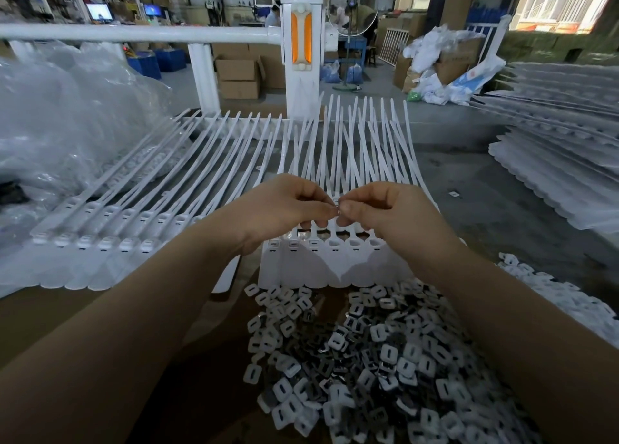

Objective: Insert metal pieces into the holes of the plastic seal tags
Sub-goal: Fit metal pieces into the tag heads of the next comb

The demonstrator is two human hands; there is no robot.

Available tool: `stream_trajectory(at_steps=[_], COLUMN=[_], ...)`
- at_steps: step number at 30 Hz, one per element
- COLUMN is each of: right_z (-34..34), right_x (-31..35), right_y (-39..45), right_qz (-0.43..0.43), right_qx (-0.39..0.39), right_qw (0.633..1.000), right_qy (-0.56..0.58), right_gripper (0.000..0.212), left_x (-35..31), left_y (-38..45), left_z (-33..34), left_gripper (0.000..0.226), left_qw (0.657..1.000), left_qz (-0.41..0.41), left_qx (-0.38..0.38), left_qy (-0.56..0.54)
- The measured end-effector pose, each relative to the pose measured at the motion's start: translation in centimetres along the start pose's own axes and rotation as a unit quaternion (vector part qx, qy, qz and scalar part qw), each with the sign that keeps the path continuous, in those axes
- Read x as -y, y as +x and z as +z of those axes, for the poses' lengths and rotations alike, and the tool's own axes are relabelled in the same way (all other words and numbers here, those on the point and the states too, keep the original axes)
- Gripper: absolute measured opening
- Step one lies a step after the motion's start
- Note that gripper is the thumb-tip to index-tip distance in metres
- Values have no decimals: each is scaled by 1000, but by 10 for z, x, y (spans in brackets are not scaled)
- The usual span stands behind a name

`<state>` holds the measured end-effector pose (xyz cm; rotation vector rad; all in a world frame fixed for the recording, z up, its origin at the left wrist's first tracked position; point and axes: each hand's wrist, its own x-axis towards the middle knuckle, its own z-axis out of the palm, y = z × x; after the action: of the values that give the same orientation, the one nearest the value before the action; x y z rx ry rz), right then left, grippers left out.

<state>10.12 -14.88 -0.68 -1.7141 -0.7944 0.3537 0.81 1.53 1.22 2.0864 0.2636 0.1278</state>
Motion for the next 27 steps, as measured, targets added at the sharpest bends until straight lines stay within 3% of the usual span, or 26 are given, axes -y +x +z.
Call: stream_trajectory(at_steps=[5,17,27], right_z=[-2,5,5], right_x=[1,1,-5], right_y=[2,0,2], right_qz=[34,11,35], right_qx=[-11,-4,-23], right_qw=[999,995,993], right_qy=[-22,-101,-109], right_gripper=[6,10,11], left_x=[-1,-1,10], left_y=[0,-1,7], left_z=[0,4,20], left_gripper=[5,8,12], left_qw=[1000,999,992], left_qz=[3,17,-49], left_qx=[-12,-8,-38], left_qy=[-8,27,113])
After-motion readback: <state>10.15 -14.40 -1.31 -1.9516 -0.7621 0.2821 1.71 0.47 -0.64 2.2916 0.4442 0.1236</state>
